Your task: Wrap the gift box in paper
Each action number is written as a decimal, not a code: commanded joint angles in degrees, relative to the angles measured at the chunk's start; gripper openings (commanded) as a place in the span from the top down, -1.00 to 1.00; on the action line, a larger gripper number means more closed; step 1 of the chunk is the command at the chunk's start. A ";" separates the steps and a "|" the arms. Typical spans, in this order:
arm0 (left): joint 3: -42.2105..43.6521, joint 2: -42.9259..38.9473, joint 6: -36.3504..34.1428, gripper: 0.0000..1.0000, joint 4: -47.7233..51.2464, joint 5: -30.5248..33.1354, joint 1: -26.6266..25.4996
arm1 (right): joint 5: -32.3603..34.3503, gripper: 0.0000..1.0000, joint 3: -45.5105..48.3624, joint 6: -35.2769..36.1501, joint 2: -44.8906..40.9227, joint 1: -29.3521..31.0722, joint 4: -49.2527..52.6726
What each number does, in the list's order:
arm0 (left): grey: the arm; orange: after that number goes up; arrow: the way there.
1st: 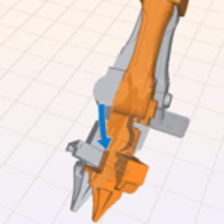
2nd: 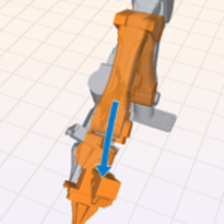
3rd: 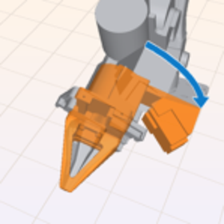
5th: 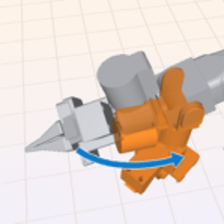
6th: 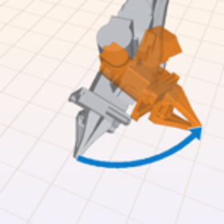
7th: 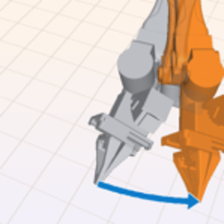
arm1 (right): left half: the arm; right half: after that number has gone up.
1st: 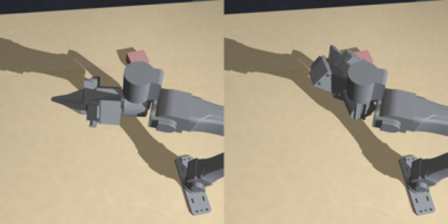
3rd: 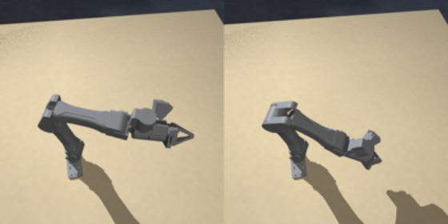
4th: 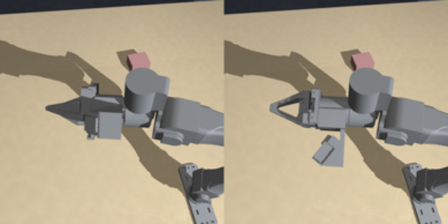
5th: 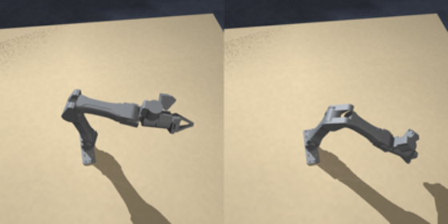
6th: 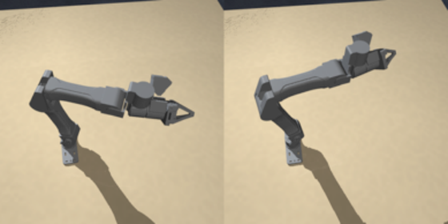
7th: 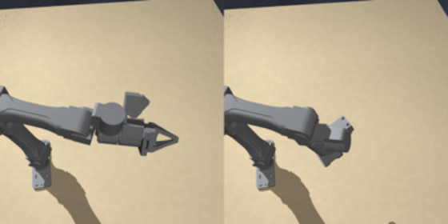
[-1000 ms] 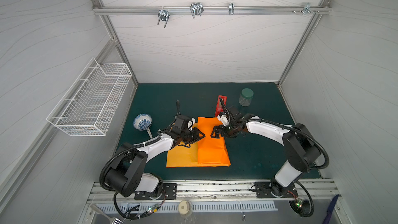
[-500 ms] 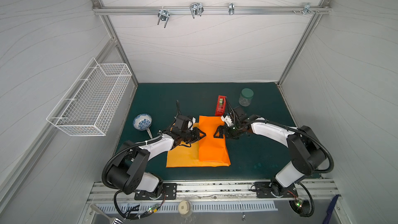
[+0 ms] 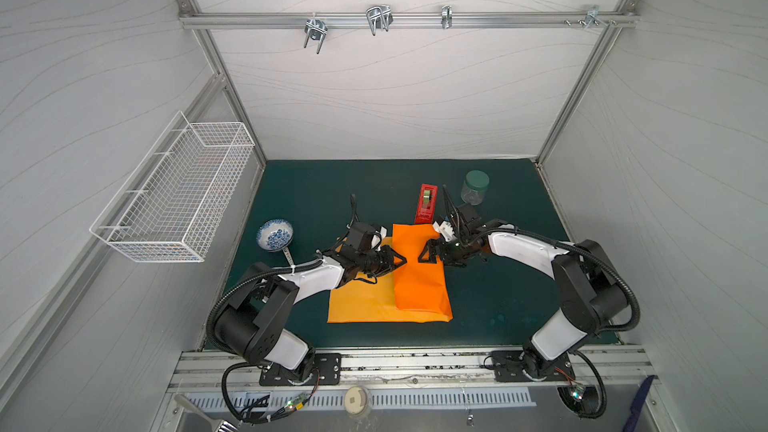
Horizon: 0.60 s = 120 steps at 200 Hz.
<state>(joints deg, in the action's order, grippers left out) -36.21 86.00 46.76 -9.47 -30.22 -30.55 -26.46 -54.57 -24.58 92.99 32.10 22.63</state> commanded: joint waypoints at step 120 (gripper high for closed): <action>1.40 -0.83 -0.60 0.73 6.22 0.70 0.68 | 0.49 -0.85 0.61 1.40 -2.73 -0.17 2.39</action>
<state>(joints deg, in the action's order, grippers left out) -36.42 84.71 46.33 -8.40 -30.46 -30.11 -25.98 -53.87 -23.97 91.24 31.29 23.22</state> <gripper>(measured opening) 0.226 0.929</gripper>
